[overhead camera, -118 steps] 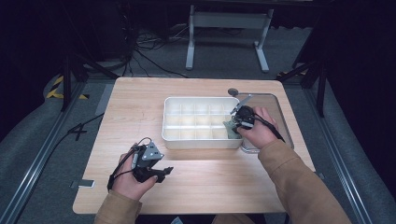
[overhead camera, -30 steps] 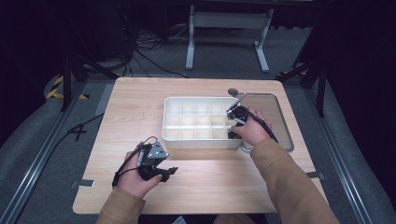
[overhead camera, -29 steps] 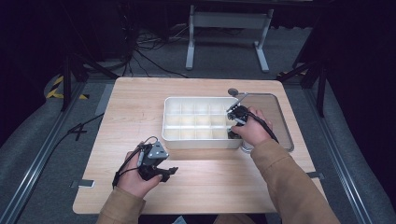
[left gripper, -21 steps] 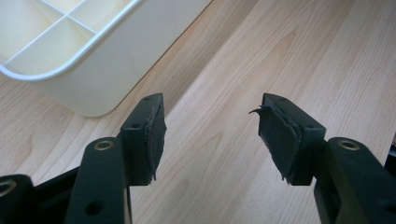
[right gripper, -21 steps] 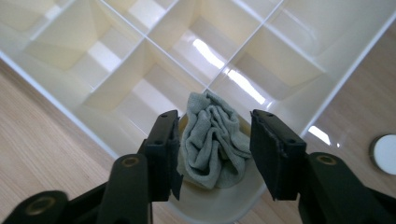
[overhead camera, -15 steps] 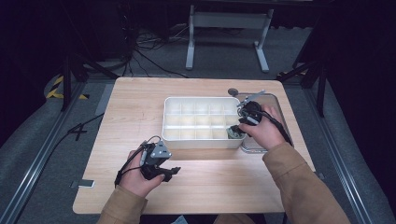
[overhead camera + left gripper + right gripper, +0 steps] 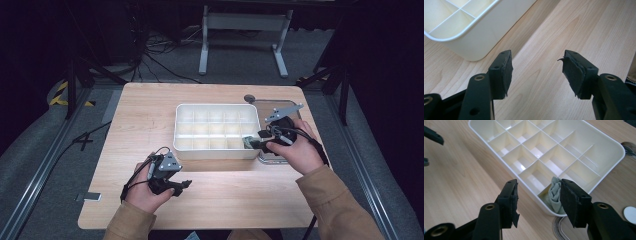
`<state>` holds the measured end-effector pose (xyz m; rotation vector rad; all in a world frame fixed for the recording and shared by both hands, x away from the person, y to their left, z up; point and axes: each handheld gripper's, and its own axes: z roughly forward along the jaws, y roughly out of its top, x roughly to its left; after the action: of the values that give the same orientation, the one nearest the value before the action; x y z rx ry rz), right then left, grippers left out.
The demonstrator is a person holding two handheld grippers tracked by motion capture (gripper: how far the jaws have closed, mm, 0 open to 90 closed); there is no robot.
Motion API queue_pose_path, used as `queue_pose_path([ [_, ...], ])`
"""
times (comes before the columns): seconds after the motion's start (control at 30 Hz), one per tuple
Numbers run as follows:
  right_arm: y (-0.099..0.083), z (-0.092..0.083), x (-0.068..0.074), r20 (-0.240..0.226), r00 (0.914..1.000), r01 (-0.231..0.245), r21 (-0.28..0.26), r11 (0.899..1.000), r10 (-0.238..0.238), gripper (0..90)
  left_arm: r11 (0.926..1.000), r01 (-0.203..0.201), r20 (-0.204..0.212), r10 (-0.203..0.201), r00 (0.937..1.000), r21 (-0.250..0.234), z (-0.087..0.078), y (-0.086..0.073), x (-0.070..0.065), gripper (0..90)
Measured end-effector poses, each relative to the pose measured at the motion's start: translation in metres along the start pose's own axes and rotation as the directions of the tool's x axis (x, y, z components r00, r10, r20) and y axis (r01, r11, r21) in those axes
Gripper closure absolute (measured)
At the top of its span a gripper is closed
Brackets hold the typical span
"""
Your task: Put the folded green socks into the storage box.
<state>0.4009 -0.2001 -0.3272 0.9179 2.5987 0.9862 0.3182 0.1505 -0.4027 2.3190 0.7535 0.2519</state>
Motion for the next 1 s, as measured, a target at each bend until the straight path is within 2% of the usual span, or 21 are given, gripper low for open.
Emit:
queue_pose_path([
  [0.03,0.000,0.000,0.000,0.000,1.0000,0.000,0.000,1.000,0.000,47.2,1.0000,0.000,0.001,0.000,1.0000,-0.003,0.000,0.000,0.000,41.8],
  [0.07,-0.004,-0.003,0.004,-0.025,0.9994,0.024,-0.016,1.000,-0.025,46.2,1.0000,0.001,0.001,-0.001,1.0000,0.000,-0.002,-0.001,0.000,41.8],
  [0.17,-0.013,-0.006,0.008,-0.051,0.9978,0.040,-0.030,0.999,-0.041,45.1,1.0000,0.004,0.003,-0.004,1.0000,-0.003,-0.002,-0.001,-0.001,41.9],
  [0.33,-0.028,-0.009,0.014,-0.074,0.9960,0.046,-0.059,0.997,-0.051,43.9,1.0000,-0.001,0.012,0.001,0.9999,0.010,-0.003,-0.001,-0.001,41.7],
  [0.43,-0.047,-0.010,0.018,-0.101,0.9938,0.038,-0.091,0.995,-0.047,43.4,0.9997,-0.005,0.021,0.005,0.9998,0.025,-0.002,-0.002,-0.003,41.6],
  [0.57,-0.060,-0.008,0.022,-0.088,0.9949,0.040,-0.104,0.994,-0.049,43.3,0.9994,-0.005,0.022,0.004,0.9997,0.035,-0.001,-0.003,-0.004,41.6],
  [0.63,-0.070,-0.006,0.027,-0.102,0.9940,0.029,-0.119,0.993,-0.041,42.9,0.9994,-0.003,0.023,0.002,0.9997,0.036,-0.002,-0.005,-0.004,41.6],
  [0.8,-0.084,0.004,0.032,-0.120,0.9915,0.039,-0.092,0.995,-0.050,42.8,0.9988,-0.004,0.018,0.003,0.9998,0.048,-0.004,-0.009,-0.004,41.4],
  [0.97,-0.091,0.020,0.032,-0.132,0.9895,0.051,-0.070,0.996,-0.060,41.3,0.9983,-0.001,0.020,0.000,0.9998,0.057,-0.004,-0.013,-0.004,40.6],
  [1.0,-0.094,0.027,0.032,-0.132,0.9884,0.067,-0.059,0.996,-0.074,40.7,0.9979,0.002,0.022,-0.003,0.9998,0.064,-0.002,-0.015,-0.004,40.4],
])
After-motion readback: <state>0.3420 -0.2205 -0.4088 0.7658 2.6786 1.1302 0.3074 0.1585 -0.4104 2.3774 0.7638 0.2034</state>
